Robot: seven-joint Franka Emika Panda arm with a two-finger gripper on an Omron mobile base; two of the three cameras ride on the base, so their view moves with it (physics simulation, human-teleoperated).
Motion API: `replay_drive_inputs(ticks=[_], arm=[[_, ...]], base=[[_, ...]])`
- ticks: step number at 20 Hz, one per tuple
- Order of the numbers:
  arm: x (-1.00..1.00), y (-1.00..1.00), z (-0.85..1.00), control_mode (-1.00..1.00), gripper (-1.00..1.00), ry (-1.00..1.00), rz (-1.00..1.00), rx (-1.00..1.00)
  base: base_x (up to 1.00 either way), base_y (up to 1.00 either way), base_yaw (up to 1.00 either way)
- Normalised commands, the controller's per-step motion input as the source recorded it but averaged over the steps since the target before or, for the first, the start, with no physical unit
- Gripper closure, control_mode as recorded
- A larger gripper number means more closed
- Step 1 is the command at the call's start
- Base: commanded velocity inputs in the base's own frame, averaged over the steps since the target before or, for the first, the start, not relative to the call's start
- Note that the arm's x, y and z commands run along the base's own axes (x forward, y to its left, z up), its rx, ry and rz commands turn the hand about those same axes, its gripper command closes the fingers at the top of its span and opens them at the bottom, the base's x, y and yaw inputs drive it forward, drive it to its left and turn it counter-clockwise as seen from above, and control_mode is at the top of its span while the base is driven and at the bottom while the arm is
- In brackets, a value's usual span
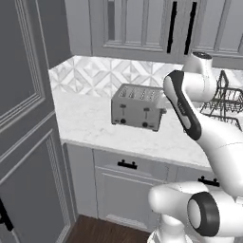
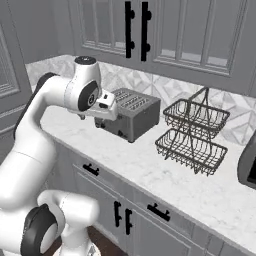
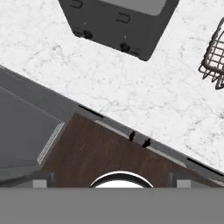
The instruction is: Take a straw from the drawer in front and place it inside the glass cup on the dining counter.
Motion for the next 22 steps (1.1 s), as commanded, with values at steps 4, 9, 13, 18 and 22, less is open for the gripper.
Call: replay_drive_inputs(ticks=[4,9,13,18,22], arm=[[0.00,0.00,0.00,1.00,-1.00,0.00,0.00,0.00],[0.00,0.00,0.00,1.00,-1.00,0.00,0.00,0.00],[0.00,0.00,0.00,1.00,-1.00,0.00,0.00,0.00],[0.00,0.00,0.00,1.00,-1.00,0.00,0.00,0.00],[0.00,0.00,0.00,1.00,-1.00,0.00,0.00,0.00]], base=[[0.00,-0.66,0.75],[0.00,-0.65,0.71],[-0.22,-0.66,0.62],[-0.56,-0.57,0.46],[-0.19,-0.49,0.27]])
